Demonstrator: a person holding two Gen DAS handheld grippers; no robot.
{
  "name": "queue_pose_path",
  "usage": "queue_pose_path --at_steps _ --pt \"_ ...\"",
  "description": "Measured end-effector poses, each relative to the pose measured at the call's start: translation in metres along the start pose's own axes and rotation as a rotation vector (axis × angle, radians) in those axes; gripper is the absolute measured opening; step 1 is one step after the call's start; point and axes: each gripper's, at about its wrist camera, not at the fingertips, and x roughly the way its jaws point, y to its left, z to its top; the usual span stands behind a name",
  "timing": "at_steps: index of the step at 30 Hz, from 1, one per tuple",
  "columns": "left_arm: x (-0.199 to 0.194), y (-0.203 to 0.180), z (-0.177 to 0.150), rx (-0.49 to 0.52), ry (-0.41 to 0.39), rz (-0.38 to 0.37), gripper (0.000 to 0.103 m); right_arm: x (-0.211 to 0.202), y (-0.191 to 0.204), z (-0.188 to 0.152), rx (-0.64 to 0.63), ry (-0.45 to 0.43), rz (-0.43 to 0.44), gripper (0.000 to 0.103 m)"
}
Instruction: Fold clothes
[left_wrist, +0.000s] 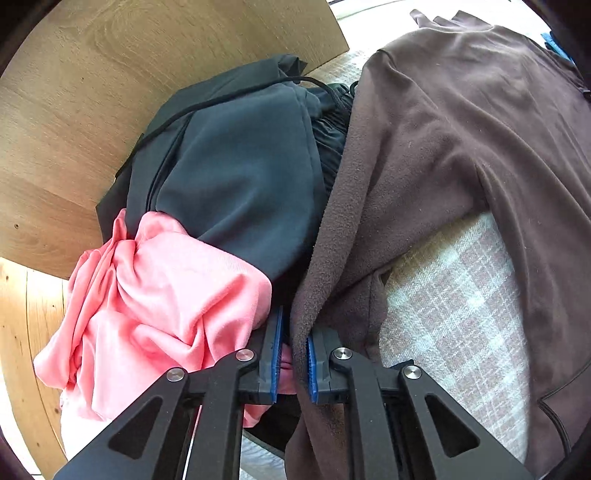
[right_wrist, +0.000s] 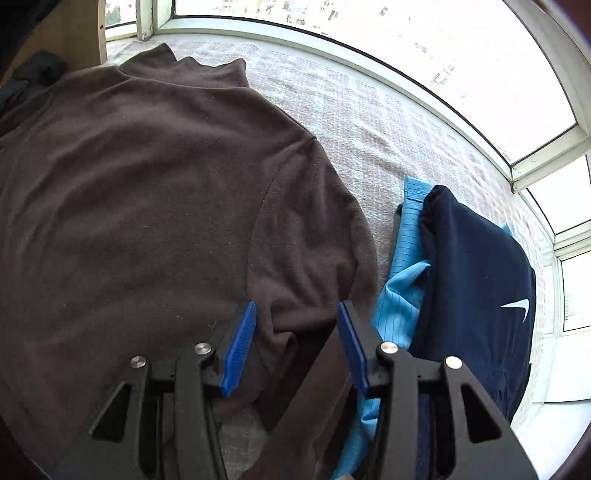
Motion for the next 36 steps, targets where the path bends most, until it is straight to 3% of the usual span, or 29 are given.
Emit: queue_pose_path --at_steps 6,9,11,13,17,20,21,22,23,25,28,31,36 --pt "0.006 0.012 0.002 -0.028 -0.011 0.006 0.012 -0.036 0.007 -0.048 0.069 -0.004 0.107 0.044" --pt "-0.004 0.017 -0.005 -0.071 -0.041 -0.046 0.017 -0.039 0.008 -0.078 0.113 0.038 0.161 0.045" --pt "-0.019 0.026 -0.018 -0.123 -0.061 -0.122 0.025 -0.034 0.011 -0.098 0.145 0.057 0.153 0.045" --pt "-0.039 0.032 -0.035 -0.155 -0.085 -0.142 0.034 -0.022 0.011 -0.109 0.201 0.079 0.178 0.045" --pt "-0.086 0.030 -0.080 -0.203 -0.137 -0.165 0.034 -0.014 0.017 -0.116 0.218 0.066 0.194 0.045" --pt "-0.101 -0.012 -0.114 -0.203 -0.152 -0.239 0.035 -0.011 0.022 -0.116 0.195 0.065 0.205 0.043" --pt "-0.102 -0.034 -0.120 -0.198 -0.148 -0.263 0.036 -0.011 0.024 -0.117 0.170 0.072 0.183 0.023" --pt "-0.103 -0.052 -0.130 -0.192 -0.138 -0.291 0.036 -0.011 0.025 -0.118 0.144 0.080 0.156 0.012" --pt "-0.105 -0.068 -0.141 -0.188 -0.124 -0.323 0.036 -0.012 0.020 -0.120 0.161 0.084 0.154 0.007" --pt "-0.108 -0.099 -0.163 -0.184 -0.097 -0.389 0.036 -0.016 0.010 -0.125 0.211 0.092 0.156 0.007" --pt "-0.103 -0.144 -0.185 -0.185 -0.047 -0.478 0.036 -0.040 0.012 -0.134 0.218 0.057 0.088 0.013" --pt "-0.101 -0.173 -0.202 -0.189 -0.011 -0.521 0.036 -0.071 0.021 -0.160 0.239 0.017 0.190 0.021" --pt "-0.106 -0.185 -0.214 -0.226 0.005 -0.586 0.042 -0.094 0.051 -0.221 0.172 0.068 0.253 0.030"
